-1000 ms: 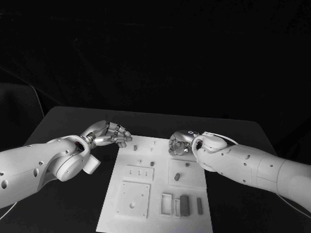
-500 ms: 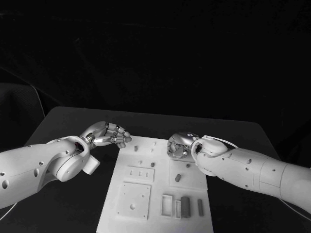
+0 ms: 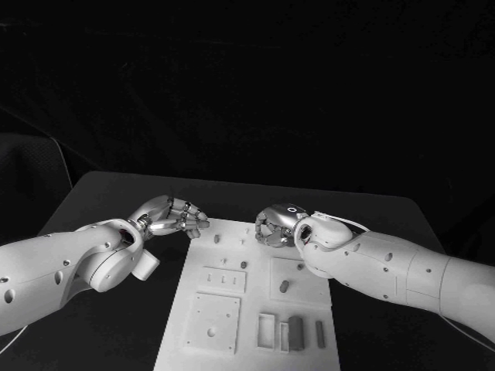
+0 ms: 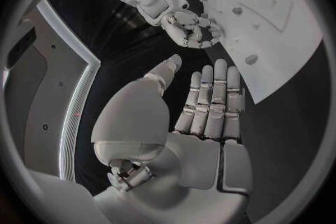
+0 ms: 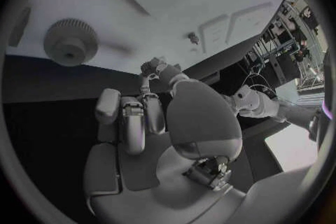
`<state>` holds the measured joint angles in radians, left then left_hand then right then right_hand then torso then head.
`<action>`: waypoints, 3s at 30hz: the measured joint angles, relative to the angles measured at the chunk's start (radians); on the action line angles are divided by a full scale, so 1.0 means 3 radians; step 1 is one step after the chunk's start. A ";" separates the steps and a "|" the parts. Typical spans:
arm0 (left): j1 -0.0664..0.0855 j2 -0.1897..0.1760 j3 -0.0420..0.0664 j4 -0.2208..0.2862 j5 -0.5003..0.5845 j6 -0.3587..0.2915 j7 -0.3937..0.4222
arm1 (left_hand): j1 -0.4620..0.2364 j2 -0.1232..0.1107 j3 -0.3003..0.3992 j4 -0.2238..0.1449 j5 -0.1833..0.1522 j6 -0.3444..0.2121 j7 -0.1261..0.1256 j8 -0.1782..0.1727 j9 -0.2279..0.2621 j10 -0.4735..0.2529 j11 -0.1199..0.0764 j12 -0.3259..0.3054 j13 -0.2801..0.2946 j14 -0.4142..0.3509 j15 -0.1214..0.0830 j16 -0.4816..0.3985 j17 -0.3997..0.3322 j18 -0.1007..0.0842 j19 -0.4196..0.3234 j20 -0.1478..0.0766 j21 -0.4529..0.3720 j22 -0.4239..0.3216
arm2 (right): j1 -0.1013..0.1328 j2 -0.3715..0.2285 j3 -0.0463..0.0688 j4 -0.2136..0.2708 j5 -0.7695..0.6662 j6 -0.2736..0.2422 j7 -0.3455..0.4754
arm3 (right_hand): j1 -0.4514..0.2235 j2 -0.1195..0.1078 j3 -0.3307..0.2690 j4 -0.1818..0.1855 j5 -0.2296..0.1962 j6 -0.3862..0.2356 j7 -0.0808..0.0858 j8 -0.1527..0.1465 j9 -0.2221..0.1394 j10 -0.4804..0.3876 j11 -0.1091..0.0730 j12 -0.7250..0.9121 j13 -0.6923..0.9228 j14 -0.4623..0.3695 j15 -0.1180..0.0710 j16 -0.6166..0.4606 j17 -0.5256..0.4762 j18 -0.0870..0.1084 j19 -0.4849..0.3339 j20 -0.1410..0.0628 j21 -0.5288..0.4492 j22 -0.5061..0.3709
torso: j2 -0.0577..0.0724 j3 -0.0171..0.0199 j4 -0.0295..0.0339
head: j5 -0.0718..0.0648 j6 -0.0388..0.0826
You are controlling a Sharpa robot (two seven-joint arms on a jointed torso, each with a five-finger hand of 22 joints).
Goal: Assemble the parts on the task board
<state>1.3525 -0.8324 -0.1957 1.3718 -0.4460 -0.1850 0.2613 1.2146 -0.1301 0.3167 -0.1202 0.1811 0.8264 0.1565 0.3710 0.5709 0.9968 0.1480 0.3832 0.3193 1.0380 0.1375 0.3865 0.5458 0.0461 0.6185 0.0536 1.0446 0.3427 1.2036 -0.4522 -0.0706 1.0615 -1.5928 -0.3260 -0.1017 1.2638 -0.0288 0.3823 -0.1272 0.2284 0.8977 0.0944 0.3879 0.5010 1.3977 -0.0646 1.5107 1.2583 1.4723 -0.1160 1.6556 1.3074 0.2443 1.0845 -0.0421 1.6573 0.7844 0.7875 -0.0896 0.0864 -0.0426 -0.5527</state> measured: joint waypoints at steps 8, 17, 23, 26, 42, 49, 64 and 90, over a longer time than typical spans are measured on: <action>0.0000 0.0011 0.0000 0.0002 0.0001 -0.0009 0.0001 | 0.0000 0.0000 0.0000 0.0000 0.0000 -0.0004 -0.0004 0.0000 0.0000 0.0000 0.0000 0.0000 -0.0003 0.0000 0.0000 0.0000 0.0001 0.0000 0.0000 0.0000 0.0000 0.0000 | 0.0014 0.0144 0.0000 -0.0097 -0.0134 -0.0071 -0.0061 | -0.0018 -0.0018 -0.0001 0.0000 0.0000 0.0000 0.0000 -0.0001 0.0001 0.0023 0.0001 0.0014 0.0018 0.0001 0.0001 0.0000 0.0000 0.0001 0.0000 0.0000 0.0000 0.0004 | 0.0006 -0.0006 0.0006 | 0.0006 0.0021; 0.0000 0.0030 0.0001 -0.0004 0.0005 -0.0016 0.0002 | 0.0013 0.0013 0.0000 0.0000 0.0000 -0.0004 -0.0004 0.0000 0.0000 0.0000 0.0000 0.0000 -0.0003 0.0000 0.0000 0.0000 0.0001 0.0000 0.0000 0.0000 0.0000 0.0000 | 0.0027 0.0271 0.0024 -0.0217 -0.0239 -0.0154 -0.0136 | -0.0018 -0.0019 -0.0004 -0.0004 -0.0003 0.0000 0.0000 -0.0008 0.0003 0.0047 0.0001 0.0027 0.0038 -0.0001 -0.0001 0.0000 0.0002 0.0003 0.0000 0.0000 0.0000 0.0007 | 0.0012 -0.0010 0.0008 | -0.0001 0.0033; 0.0000 0.0055 0.0001 -0.0019 0.0007 -0.0016 0.0002 | 0.0013 0.0013 0.0000 0.0000 0.0000 -0.0004 -0.0004 0.0000 0.0001 0.0000 0.0000 0.0000 -0.0002 0.0000 0.0000 0.0000 0.0004 0.0000 0.0000 0.0000 0.0000 0.0000 | 0.0027 0.0322 0.0024 -0.0268 -0.0286 -0.0194 -0.0163 | -0.0036 -0.0037 -0.0005 -0.0004 -0.0003 0.0006 0.0006 -0.0008 0.0007 0.0060 -0.0011 0.0039 0.0055 -0.0007 -0.0007 0.0000 0.0002 0.0004 0.0007 -0.0007 0.0000 0.0013 | 0.0017 -0.0012 0.0007 | -0.0004 0.0042; 0.0000 0.0067 0.0001 -0.0027 0.0008 -0.0016 0.0002 | 0.0013 0.0013 0.0000 0.0000 0.0000 -0.0004 -0.0004 0.0000 0.0000 0.0000 0.0000 0.0000 -0.0002 0.0000 0.0000 0.0000 0.0004 0.0000 0.0000 0.0000 0.0000 0.0000 | 0.0026 0.0343 0.0023 -0.0300 -0.0301 -0.0206 -0.0170 | -0.0036 -0.0037 -0.0005 -0.0004 -0.0003 0.0006 0.0007 -0.0010 0.0008 0.0060 -0.0011 0.0039 0.0055 -0.0007 -0.0007 0.0000 0.0002 0.0005 0.0007 -0.0007 0.0000 0.0013 | 0.0019 -0.0012 0.0005 | -0.0003 0.0044; 0.0000 0.0111 0.0002 -0.0042 0.0014 -0.0015 0.0004 | 0.0013 0.0013 0.0000 0.0000 0.0000 -0.0004 -0.0004 0.0000 -0.0002 0.0000 0.0000 0.0000 -0.0002 0.0000 0.0000 0.0000 0.0003 0.0000 0.0000 0.0000 0.0000 0.0000 | 0.0026 0.0408 0.0022 -0.0396 -0.0290 -0.0196 -0.0176 | -0.0045 -0.0046 0.0002 0.0003 -0.0004 0.0018 0.0000 0.0001 0.0009 0.0071 0.0001 0.0039 0.0056 -0.0006 -0.0006 0.0000 0.0001 0.0005 0.0012 -0.0002 0.0000 0.0016 | 0.0030 -0.0012 0.0008 | 0.0005 0.0045; 0.0000 0.0115 0.0003 -0.0049 0.0033 -0.0015 0.0000 | 0.0013 0.0013 0.0000 0.0000 0.0000 -0.0004 -0.0004 0.0000 -0.0002 0.0000 0.0000 0.0000 -0.0002 0.0000 0.0000 0.0000 0.0003 0.0000 0.0000 0.0000 0.0000 0.0000 | 0.0026 0.0415 0.0022 -0.0440 -0.0268 -0.0164 -0.0175 | -0.0053 -0.0054 0.0005 0.0006 0.0001 0.0018 0.0001 0.0001 0.0010 0.0071 0.0001 0.0038 0.0056 -0.0006 -0.0006 0.0000 0.0001 0.0005 0.0012 -0.0002 0.0000 0.0019 | 0.0033 -0.0008 0.0001 | 0.0005 0.0044; 0.0001 0.0129 0.0006 -0.0050 0.0052 -0.0015 -0.0005 | 0.0013 0.0013 0.0000 0.0000 0.0000 -0.0004 -0.0004 0.0000 -0.0002 0.0000 0.0000 -0.0013 -0.0002 0.0000 0.0000 0.0000 0.0006 0.0000 0.0000 0.0000 0.0000 0.0000 | 0.0025 0.0458 0.0022 -0.0449 -0.0252 -0.0124 -0.0177 | -0.0053 -0.0054 0.0005 0.0006 0.0001 0.0016 0.0003 -0.0007 0.0025 0.0083 -0.0011 0.0038 0.0057 -0.0006 -0.0006 0.0000 0.0001 0.0005 0.0012 -0.0002 0.0000 0.0022 | 0.0040 -0.0012 0.0002 | 0.0002 0.0038; 0.0003 0.0141 0.0009 -0.0051 0.0061 -0.0016 -0.0012 | 0.0013 0.0013 0.0000 0.0000 0.0000 -0.0004 -0.0004 0.0000 -0.0001 0.0000 0.0000 -0.0013 -0.0001 0.0000 0.0000 0.0000 0.0008 0.0000 0.0000 0.0000 0.0000 0.0000 | 0.0029 0.0504 0.0022 -0.0485 -0.0251 -0.0057 -0.0229 | -0.0075 -0.0076 0.0004 0.0005 0.0000 0.0032 0.0003 0.0003 0.0023 0.0083 -0.0011 0.0038 0.0056 0.0000 0.0000 0.0000 0.0000 0.0006 0.0011 -0.0001 0.0000 0.0026 | 0.0048 -0.0016 0.0000 | 0.0010 0.0058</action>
<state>1.3534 -0.7900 -0.1932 1.3564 -0.4278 -0.1897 0.2576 1.2185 -0.1262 0.3168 -0.1202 0.1810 0.8252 0.1553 0.3711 0.5705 0.9968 0.1480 0.3791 0.3188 1.0380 0.1375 0.3865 0.5482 0.0460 0.6185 0.0536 1.0447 0.3427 1.2123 -0.3009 -0.0641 0.9162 -1.6680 -0.3431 -0.1704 1.2412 -0.0517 0.3835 -0.1257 0.2283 0.9072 0.0951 0.3887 0.5080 1.4226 -0.0679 1.5220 1.2752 1.4722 -0.1160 1.6555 1.3074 0.2462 1.0878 -0.0422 1.6573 0.7922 0.8020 -0.0944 0.0864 -0.0395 -0.5352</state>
